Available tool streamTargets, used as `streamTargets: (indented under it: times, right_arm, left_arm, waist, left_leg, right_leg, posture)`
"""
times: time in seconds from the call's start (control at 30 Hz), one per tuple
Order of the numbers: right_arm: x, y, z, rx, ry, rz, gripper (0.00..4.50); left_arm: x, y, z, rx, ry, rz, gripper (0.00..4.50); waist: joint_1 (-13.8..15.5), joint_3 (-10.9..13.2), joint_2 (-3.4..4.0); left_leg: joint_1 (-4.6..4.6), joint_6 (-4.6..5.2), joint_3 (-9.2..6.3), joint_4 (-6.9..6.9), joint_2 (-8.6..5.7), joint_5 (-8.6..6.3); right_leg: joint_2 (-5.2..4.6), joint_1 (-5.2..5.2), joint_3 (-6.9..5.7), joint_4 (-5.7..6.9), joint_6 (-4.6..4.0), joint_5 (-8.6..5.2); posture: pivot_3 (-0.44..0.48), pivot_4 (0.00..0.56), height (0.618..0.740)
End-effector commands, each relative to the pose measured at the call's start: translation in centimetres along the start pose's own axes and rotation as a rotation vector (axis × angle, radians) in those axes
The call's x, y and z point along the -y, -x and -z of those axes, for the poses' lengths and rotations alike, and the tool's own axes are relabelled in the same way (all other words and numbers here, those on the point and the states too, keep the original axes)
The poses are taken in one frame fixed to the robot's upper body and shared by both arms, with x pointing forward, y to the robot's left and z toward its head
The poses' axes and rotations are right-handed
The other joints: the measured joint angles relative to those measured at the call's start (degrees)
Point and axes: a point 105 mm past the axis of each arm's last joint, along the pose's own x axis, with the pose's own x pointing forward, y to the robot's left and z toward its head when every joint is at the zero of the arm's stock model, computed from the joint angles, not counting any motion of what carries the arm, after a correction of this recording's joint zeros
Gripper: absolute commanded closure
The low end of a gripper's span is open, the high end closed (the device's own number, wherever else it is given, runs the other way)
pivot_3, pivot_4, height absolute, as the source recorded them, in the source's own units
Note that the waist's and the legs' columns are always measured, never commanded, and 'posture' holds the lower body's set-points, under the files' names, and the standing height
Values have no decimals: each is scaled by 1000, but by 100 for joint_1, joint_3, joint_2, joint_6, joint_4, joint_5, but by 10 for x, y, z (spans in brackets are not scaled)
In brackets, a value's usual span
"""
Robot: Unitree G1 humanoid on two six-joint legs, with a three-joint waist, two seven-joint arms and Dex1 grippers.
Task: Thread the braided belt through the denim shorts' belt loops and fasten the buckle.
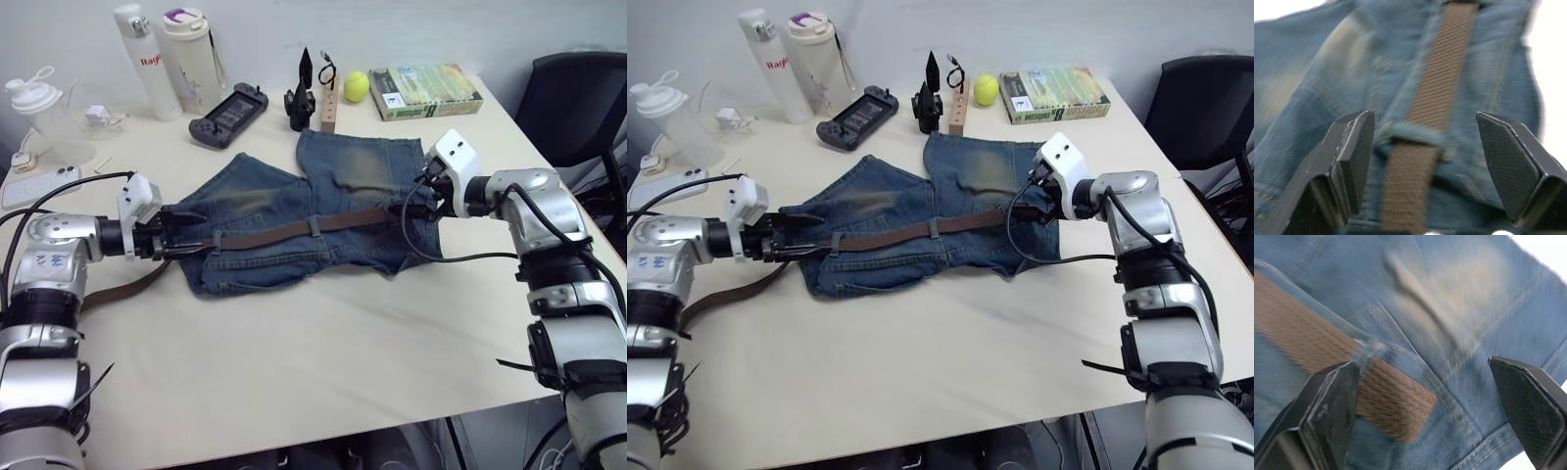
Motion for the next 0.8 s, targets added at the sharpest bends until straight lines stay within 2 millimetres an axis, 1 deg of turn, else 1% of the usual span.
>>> streamTargets:
  times: [0.03, 0.1, 0.2, 0.27, 0.33, 0.37, 0.43, 0.47, 0.53, 0.57, 0.6, 0.67, 0.8]
  right_arm:
    - [4, -5, 1, -4, -33, 1, 10]
    - [1, -7, 1, 3, -66, -27, 10]
    - [-2, -9, 1, 7, -79, -52, 10]
    - [-4, -10, 1, 5, -68, -66, 519]
    - [-9, -12, 1, 9, -63, -90, 1269]
    - [-10, -12, 1, 9, -60, -98, 1713]
    - [-13, -14, 2, 8, -57, -110, 2851]
    - [-15, -14, 2, 11, -65, -120, 3203]
    - [-18, -15, 2, 15, -75, -131, 4087]
    - [-18, -15, 2, 16, -71, -130, 4377]
    - [-18, -15, 2, 16, -67, -128, 4381]
    - [-18, -15, 2, 13, -49, -132, 4381]
    - [-19, -13, -4, 41, -35, -141, 4381]
  left_arm:
    - [-2, -7, 8, -45, 36, -4, 837]
    - [-4, -12, 14, -53, 67, -19, 837]
    - [1, -16, 22, -77, 79, 16, 837]
    - [5, -17, 28, -105, 55, 41, 837]
    - [8, -19, 29, -106, 44, 59, 1382]
    - [9, -19, 29, -103, 41, 67, 1620]
    - [10, -20, 29, -103, 34, 80, 2580]
    - [11, -21, 29, -104, 31, 81, 2948]
    - [11, -22, 30, -104, 28, 83, 3730]
    - [11, -22, 29, -98, 24, 81, 4035]
    - [11, -23, 28, -94, 21, 80, 4134]
    - [13, -24, 27, -89, 23, 93, 4134]
    - [12, -26, 24, -73, 16, 88, 4134]
  waist:
    - [-5, 0, 0]
    - [-7, 0, 0]
    - [-17, 0, 0]
    - [-18, 0, 0]
    - [-17, 0, 0]
    - [-17, 0, 0]
    - [-18, 0, 0]
    - [-18, 0, 0]
    - [-18, 0, 0]
    - [-18, 0, 1]
    - [-18, 0, 1]
    - [-18, 0, 0]
    - [-18, 0, 0]
  left_leg:
    - [0, 0, 0, 0, 0, 0]
    - [0, -1, -1, 1, 1, 1]
    - [-1, -2, -1, 9, 2, 3]
    - [0, -3, -3, 11, 3, 3]
    - [0, -3, -3, 12, 3, 3]
    - [0, -3, -3, 12, 3, 3]
    - [0, -3, -4, 15, 3, 3]
    - [0, -3, -5, 18, 3, 3]
    - [0, -3, -5, 22, 3, 3]
    - [0, -3, -6, 24, 3, 3]
    - [0, -3, -6, 26, 3, 3]
    - [0, -3, -6, 27, 4, 3]
    - [0, -3, -7, 33, 4, 3]
  right_leg:
    - [1, 0, -1, 0, 0, 0]
    - [1, 0, -1, 1, 0, 0]
    - [1, 0, 0, 8, 0, 0]
    - [1, 0, 0, 12, 0, 0]
    - [0, 0, 1, 13, 0, 0]
    - [0, 0, 1, 13, 0, 0]
    - [0, 0, 1, 15, 0, 0]
    - [0, 0, 1, 17, 0, 0]
    - [-1, 0, 1, 21, 0, 0]
    - [0, 1, 1, 21, 0, 0]
    - [-1, 1, 1, 23, 0, 0]
    - [-1, 1, 2, 25, 0, 0]
    - [-1, 1, 2, 29, 0, 0]
  posture:
    - [0, 150, 724]
    - [0, 150, 724]
    - [0, 150, 724]
    - [0, 150, 724]
    - [0, 150, 724]
    - [0, 150, 724]
    - [0, 150, 724]
    - [0, 150, 724]
    - [0, 150, 724]
    - [0, 150, 724]
    - [0, 150, 724]
    - [0, 150, 724]
    - [0, 150, 724]
